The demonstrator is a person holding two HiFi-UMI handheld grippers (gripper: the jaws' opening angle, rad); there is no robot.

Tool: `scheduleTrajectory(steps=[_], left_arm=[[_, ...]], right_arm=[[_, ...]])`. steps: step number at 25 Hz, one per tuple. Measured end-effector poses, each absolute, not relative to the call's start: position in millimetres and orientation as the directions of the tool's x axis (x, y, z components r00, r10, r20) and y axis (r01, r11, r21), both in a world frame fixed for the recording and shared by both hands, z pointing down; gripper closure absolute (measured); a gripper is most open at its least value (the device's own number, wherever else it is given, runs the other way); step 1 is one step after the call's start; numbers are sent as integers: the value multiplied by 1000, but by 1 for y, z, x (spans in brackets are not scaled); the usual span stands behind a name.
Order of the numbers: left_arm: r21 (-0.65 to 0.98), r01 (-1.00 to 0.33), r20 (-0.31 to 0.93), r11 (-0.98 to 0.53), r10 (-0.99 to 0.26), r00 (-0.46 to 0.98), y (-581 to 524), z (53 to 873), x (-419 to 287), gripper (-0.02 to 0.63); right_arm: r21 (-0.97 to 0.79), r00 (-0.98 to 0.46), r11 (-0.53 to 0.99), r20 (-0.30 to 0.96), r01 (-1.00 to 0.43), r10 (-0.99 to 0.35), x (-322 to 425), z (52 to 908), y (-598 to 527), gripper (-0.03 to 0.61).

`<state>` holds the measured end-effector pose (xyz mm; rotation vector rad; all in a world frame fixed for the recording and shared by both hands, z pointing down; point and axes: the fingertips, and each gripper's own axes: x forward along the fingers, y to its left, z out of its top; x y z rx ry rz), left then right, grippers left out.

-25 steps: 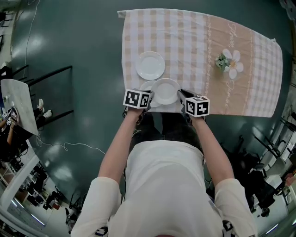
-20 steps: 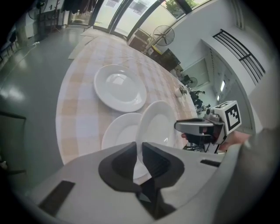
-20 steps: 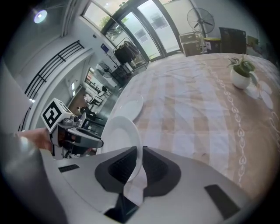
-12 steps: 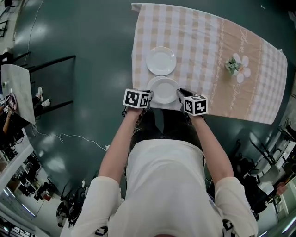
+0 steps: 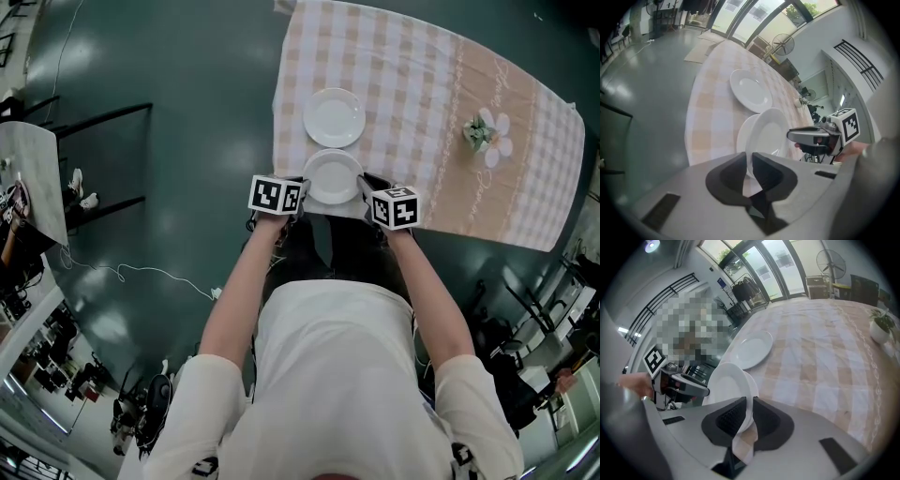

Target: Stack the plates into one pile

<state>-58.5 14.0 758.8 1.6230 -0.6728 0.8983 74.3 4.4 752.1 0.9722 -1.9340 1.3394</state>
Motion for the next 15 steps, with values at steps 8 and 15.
scheduleTrajectory(steps=[8, 15], left_arm=[[532, -810, 834, -247, -15, 552, 11, 763, -63, 566], [514, -810, 843, -283, -6, 538, 12, 766, -65, 557]], right_arm=[[-469, -538, 292, 808, -833, -238, 67, 757, 4, 518], [-400, -498, 360, 833, -843, -240, 65, 760, 1, 506]])
